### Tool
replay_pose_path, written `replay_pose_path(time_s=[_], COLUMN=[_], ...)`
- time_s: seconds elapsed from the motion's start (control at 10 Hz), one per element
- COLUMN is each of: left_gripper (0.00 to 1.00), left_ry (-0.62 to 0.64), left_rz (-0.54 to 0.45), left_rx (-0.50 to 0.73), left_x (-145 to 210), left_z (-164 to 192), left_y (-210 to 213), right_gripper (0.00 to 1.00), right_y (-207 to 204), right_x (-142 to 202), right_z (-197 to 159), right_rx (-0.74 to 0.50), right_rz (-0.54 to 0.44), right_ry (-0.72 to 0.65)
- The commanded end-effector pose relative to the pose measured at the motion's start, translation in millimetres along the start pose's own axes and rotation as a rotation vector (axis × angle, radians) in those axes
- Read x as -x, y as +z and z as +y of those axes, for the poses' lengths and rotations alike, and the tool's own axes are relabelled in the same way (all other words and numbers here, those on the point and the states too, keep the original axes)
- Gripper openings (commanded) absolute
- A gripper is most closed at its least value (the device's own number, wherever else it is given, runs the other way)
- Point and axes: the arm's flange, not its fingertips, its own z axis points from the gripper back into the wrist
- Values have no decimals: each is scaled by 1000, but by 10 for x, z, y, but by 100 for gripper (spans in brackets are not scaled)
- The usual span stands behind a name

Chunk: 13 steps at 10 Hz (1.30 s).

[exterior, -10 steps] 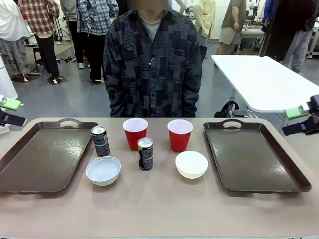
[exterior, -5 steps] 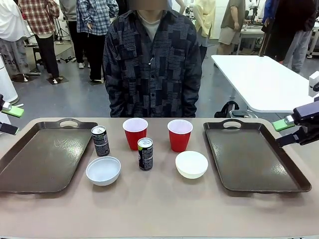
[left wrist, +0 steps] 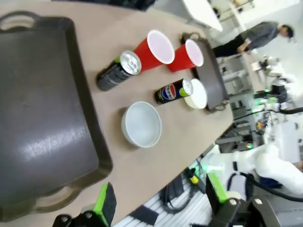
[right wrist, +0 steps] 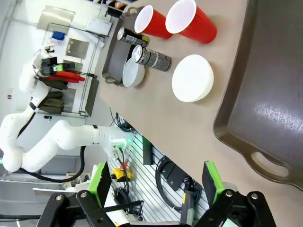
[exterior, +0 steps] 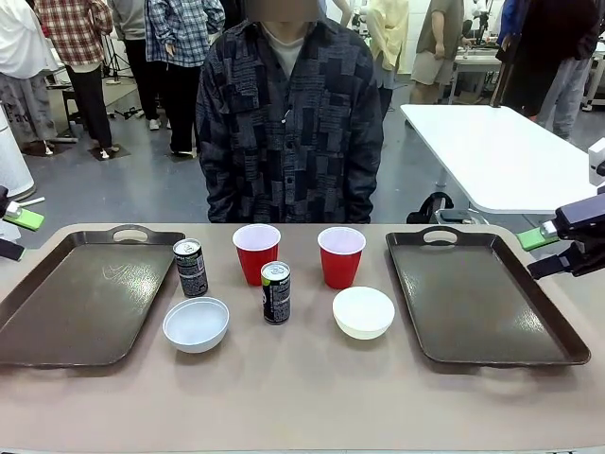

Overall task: Prepare tableware on both trays.
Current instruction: Pick up a Picnic Bowl from the table and place it on a Handle tray.

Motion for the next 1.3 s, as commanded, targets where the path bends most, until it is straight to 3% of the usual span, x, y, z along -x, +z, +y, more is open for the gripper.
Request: replay_pose_path(time_s=[0.0,1.2], left_gripper=[100,100], left_ry=[23,23], left_rz=[-3,-3], left_rx=[45,45], left_x=[10,10], left_z=[56,56], left_y=[-3,-3], right_gripper=[100,100], right_y=[-17,-17], right_x=[14,14], right_z=[-20,-20], right_rx=[-24,-24], right_rz=[6,6], right_ry=[-15,-15])
